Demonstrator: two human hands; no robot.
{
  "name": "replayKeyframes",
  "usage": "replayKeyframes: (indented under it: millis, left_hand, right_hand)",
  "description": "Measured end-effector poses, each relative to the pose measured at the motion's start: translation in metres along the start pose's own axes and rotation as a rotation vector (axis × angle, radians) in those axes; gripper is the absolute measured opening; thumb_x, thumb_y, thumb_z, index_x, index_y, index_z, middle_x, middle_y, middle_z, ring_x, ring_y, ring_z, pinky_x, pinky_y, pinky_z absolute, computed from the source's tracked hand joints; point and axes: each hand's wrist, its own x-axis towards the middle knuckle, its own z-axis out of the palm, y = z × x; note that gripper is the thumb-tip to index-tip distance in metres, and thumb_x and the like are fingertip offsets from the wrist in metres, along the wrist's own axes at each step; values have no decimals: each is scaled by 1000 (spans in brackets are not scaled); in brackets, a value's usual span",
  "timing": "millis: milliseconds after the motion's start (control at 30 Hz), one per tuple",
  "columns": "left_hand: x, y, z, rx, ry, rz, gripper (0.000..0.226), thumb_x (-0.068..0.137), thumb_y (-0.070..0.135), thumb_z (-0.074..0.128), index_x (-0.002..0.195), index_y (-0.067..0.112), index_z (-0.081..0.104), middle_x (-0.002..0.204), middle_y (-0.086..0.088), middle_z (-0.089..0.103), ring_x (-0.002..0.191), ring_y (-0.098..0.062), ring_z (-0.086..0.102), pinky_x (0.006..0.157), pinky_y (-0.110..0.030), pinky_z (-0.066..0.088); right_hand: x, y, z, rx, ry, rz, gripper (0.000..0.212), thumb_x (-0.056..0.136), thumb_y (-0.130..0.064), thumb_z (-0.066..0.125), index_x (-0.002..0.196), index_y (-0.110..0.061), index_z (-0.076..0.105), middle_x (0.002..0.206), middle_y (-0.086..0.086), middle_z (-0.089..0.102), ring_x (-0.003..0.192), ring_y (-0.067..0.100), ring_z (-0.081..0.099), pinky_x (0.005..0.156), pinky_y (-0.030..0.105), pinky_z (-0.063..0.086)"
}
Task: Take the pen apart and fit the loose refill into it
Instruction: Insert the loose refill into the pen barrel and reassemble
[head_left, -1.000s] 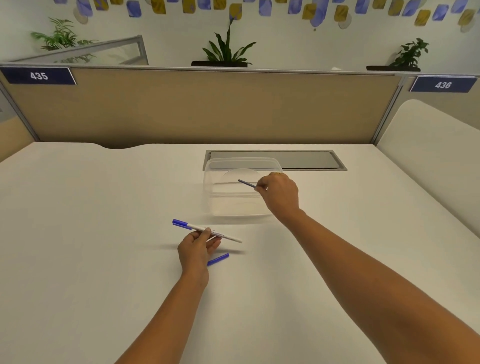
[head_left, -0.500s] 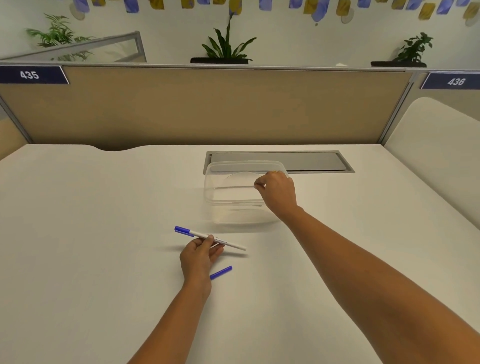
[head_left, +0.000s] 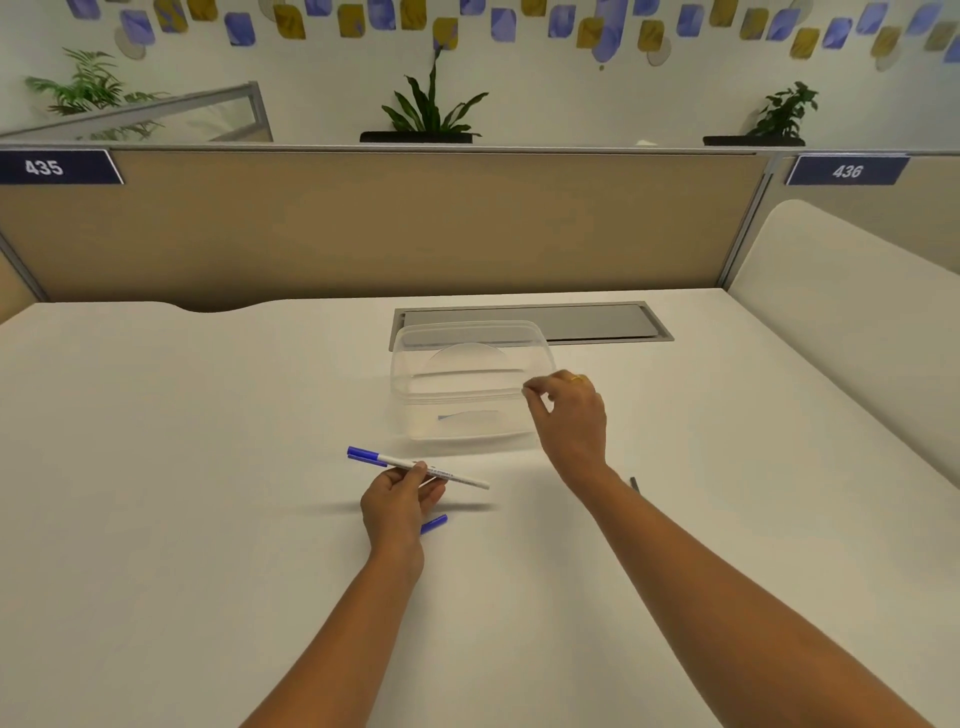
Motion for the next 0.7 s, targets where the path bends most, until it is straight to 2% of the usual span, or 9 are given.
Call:
replayKeyframes:
  millis: [67, 200, 267, 367, 467, 567, 700]
  left_hand:
    - [-6, -1, 0, 19, -9, 0, 3, 88, 7, 57, 90, 7, 59, 82, -4, 66, 67, -13, 66, 58, -19, 56]
    - [-18, -5, -1, 23, -16, 10, 2, 88, 5, 56, 87, 5, 57, 81, -6, 65, 63, -14, 66, 62, -23, 55]
    - [-23, -7, -2, 9, -24, 25, 3, 87, 3, 55, 84, 4, 57, 79, -6, 64, 52, -8, 66, 58, -19, 57]
    - [-31, -9, -4, -10, -40, 36, 4, 87, 1, 55, 83, 2, 56, 77, -7, 62, 47, -5, 65, 56, -14, 56]
    - [-37, -10, -8, -14, -37, 40, 10, 86, 0, 55, 78, 4, 56, 76, -7, 62, 51, -9, 65, 56, -14, 56]
    - [-43, -9, -12, -17, -31, 43, 7, 87, 0, 54, 81, 3, 56, 77, -8, 62, 63, -16, 64, 56, -14, 56]
    - [-49, -9, -16, -24, -34, 39, 9, 86, 0, 55, 79, 4, 57, 76, -8, 63, 66, -18, 64, 55, -15, 57]
  right_hand:
    - [-16, 7, -3, 13, -22, 43, 15, 87, -18, 59, 94, -13, 71, 94, 5, 70, 90, 23, 57, 77, 27, 39]
    - [-45, 23, -10, -3, -79, 127, 16, 87, -12, 57, 95, -10, 70, 94, 6, 68, 92, 22, 57, 74, 22, 36]
    - [-57, 32, -16, -10, -112, 174, 18, 86, -7, 55, 96, -9, 70, 96, 8, 68, 96, 22, 57, 73, 21, 35]
    - [-70, 44, -26, -49, -208, 232, 22, 86, -2, 52, 101, -7, 67, 103, 10, 65, 102, 23, 56, 74, 21, 35]
    - [-80, 53, -37, -77, -252, 272, 24, 86, -2, 51, 106, -6, 64, 109, 11, 62, 106, 25, 54, 82, 27, 40]
    - [-84, 61, -50, -75, -194, 326, 25, 86, -1, 52, 108, -5, 63, 110, 12, 60, 105, 26, 55, 82, 27, 39]
    - [-86, 69, -62, -85, -164, 439, 27, 84, -8, 58, 111, -2, 58, 113, 15, 56, 104, 29, 53, 82, 29, 38]
